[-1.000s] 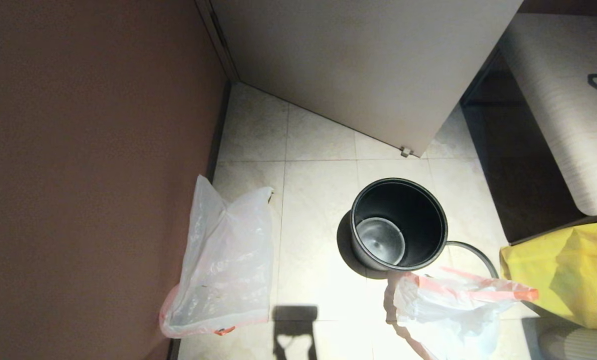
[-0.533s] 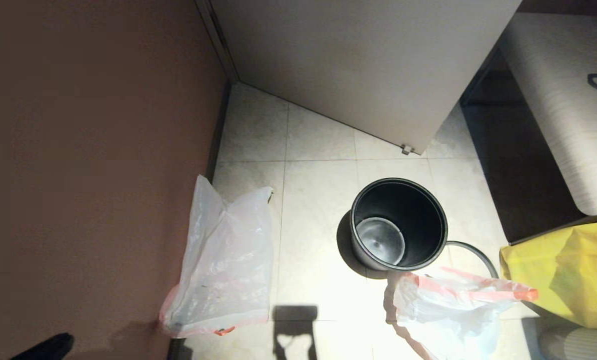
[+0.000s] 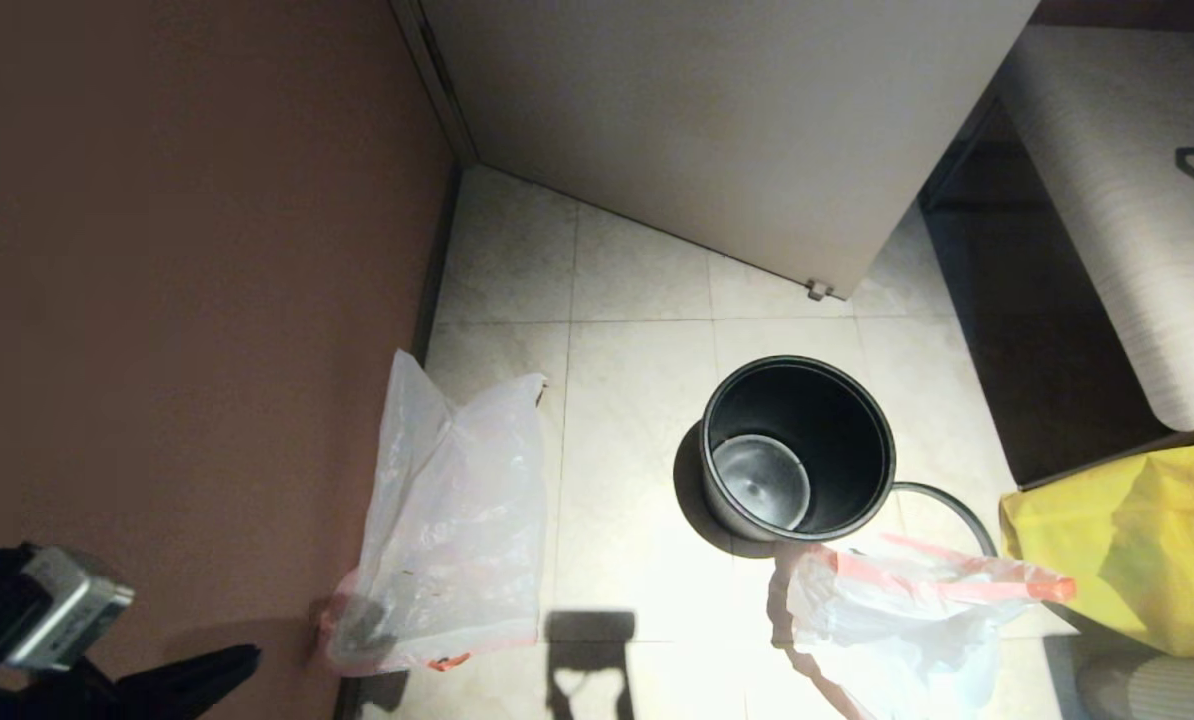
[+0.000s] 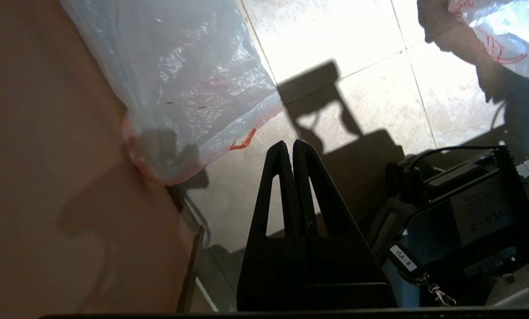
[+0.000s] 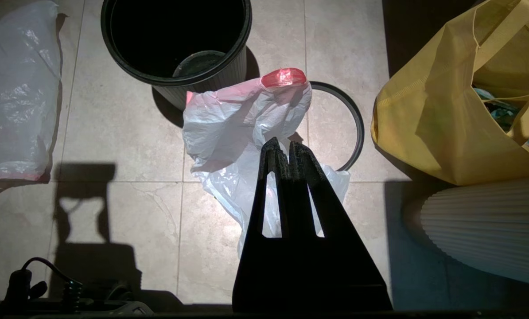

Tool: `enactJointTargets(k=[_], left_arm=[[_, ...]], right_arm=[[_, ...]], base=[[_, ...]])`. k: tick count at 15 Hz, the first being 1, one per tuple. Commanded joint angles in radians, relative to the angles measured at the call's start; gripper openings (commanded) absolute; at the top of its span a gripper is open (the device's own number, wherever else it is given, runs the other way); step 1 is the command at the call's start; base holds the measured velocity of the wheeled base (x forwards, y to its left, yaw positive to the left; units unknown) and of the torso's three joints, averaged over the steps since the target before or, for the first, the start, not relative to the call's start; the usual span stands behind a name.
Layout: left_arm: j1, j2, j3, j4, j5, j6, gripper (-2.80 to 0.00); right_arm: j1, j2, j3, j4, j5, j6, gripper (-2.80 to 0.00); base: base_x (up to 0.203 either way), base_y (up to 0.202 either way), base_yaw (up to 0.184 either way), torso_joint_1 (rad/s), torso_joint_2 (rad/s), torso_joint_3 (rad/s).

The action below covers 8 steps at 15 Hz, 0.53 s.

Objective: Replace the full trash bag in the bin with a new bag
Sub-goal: Pick up a new trash bag

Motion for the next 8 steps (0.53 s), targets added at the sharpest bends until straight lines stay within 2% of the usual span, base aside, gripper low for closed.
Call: enactJointTargets(k=[1,5,8], left_arm=[[-0.013,0.183,0.001,-0.061,0.003,0.003,-2.80],[-0.036,0.365,0.002,-0.177,0.010,0.000,-2.80],[-0.104,0.485,0.002,-0.258,0.041,-0.023,-2.80]], right_arm=[[0.000,0.001,0.000,0.001,0.000,0.000,-2.80],[0.000,0.001,0.000,0.000,0.000,0.000,-2.80],[0.000,0.001,0.000,0.000,0.000,0.000,-2.80]], base=[[0.000,0.000,0.000,0.000,0.00,0.000],[0.000,0.000,0.000,0.000,0.00,0.000],[0.000,0.000,0.000,0.000,0.00,0.000]])
